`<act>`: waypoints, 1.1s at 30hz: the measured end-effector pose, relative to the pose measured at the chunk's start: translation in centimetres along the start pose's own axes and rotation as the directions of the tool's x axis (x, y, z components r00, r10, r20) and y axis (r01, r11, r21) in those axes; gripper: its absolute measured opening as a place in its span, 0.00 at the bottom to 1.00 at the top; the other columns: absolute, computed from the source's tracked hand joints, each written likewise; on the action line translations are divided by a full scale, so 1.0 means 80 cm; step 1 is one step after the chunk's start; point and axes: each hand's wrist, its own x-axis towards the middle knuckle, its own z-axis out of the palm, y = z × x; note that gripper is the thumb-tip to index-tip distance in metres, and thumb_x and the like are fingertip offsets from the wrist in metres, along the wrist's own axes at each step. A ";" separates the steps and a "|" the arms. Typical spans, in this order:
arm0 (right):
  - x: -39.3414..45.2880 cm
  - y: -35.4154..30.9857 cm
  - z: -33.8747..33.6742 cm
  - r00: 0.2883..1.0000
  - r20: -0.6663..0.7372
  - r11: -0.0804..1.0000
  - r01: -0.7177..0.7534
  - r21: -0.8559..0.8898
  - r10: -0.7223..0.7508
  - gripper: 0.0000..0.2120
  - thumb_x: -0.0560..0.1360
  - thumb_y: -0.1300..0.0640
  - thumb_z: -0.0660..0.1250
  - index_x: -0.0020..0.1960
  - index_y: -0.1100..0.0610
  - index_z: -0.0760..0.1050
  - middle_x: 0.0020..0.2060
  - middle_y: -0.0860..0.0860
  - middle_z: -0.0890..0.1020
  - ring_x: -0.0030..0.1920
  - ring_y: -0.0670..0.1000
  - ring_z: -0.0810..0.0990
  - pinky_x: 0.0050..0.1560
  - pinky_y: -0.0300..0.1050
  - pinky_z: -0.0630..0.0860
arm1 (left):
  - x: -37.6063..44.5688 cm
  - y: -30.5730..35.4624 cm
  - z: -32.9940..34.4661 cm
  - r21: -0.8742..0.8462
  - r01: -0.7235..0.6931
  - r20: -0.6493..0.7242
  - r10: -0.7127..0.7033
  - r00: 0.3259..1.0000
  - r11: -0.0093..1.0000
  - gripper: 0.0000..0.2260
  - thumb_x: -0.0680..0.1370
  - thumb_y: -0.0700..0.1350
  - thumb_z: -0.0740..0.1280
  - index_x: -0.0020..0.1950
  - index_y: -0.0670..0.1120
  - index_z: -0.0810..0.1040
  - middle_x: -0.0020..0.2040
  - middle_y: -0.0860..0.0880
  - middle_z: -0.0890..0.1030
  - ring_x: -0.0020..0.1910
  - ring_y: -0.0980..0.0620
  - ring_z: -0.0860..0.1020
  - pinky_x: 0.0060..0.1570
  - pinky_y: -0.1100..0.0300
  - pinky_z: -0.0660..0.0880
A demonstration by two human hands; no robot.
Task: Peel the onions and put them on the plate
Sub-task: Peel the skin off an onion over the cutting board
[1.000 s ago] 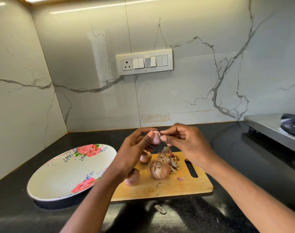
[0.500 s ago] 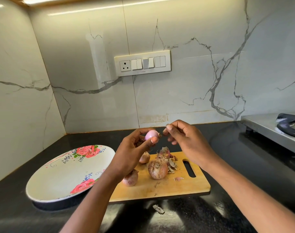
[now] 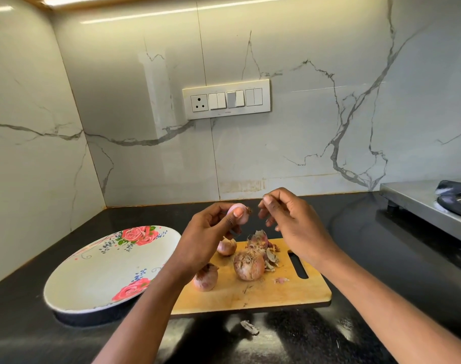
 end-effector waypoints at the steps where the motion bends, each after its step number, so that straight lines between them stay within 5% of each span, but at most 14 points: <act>1: 0.001 0.001 -0.002 1.000 0.015 1.000 -0.005 -0.004 0.005 0.05 0.82 0.51 0.64 0.52 0.51 0.78 0.43 0.44 0.84 0.41 0.41 0.81 0.41 0.36 0.76 | 0.000 -0.001 0.000 0.010 0.001 -0.007 -0.001 1.000 1.000 0.19 0.73 0.58 0.68 0.60 0.51 0.81 0.46 0.57 0.85 0.45 0.59 0.83 0.43 0.69 0.76; 5: 0.000 0.001 -0.004 0.986 0.164 1.000 -0.012 0.016 0.009 0.12 0.79 0.57 0.71 0.59 0.44 0.80 0.51 0.41 0.85 0.53 0.41 0.83 0.47 0.40 0.82 | 0.002 -0.006 0.001 0.024 -0.007 -0.013 0.007 1.000 1.000 0.18 0.72 0.55 0.73 0.59 0.51 0.81 0.50 0.55 0.85 0.47 0.57 0.84 0.46 0.66 0.78; 13: 0.002 0.003 -0.003 0.993 0.096 0.970 -0.085 0.227 0.065 0.06 0.76 0.61 0.72 0.53 0.56 0.83 0.48 0.51 0.87 0.49 0.50 0.86 0.48 0.43 0.83 | 0.003 -0.009 -0.001 0.004 -0.021 -0.063 0.021 0.998 1.000 0.20 0.70 0.53 0.75 0.58 0.48 0.77 0.48 0.48 0.87 0.47 0.52 0.86 0.50 0.59 0.81; 20: 0.004 0.004 -0.003 0.978 0.151 0.917 -0.189 0.351 0.144 0.09 0.78 0.60 0.70 0.58 0.58 0.79 0.51 0.55 0.86 0.51 0.54 0.87 0.56 0.47 0.83 | 0.000 -0.004 -0.005 -0.080 -0.057 -0.045 0.054 0.998 0.995 0.13 0.76 0.48 0.67 0.58 0.46 0.82 0.47 0.49 0.87 0.47 0.53 0.85 0.45 0.65 0.79; 33: -0.001 0.000 0.001 0.981 0.136 0.958 -0.167 0.233 0.138 0.18 0.69 0.49 0.76 0.58 0.52 0.81 0.50 0.48 0.86 0.52 0.48 0.85 0.49 0.43 0.83 | 0.006 -0.009 -0.004 -0.017 -0.006 -0.182 0.002 0.983 1.000 0.05 0.75 0.46 0.72 0.50 0.48 0.84 0.45 0.52 0.86 0.42 0.58 0.82 0.37 0.68 0.77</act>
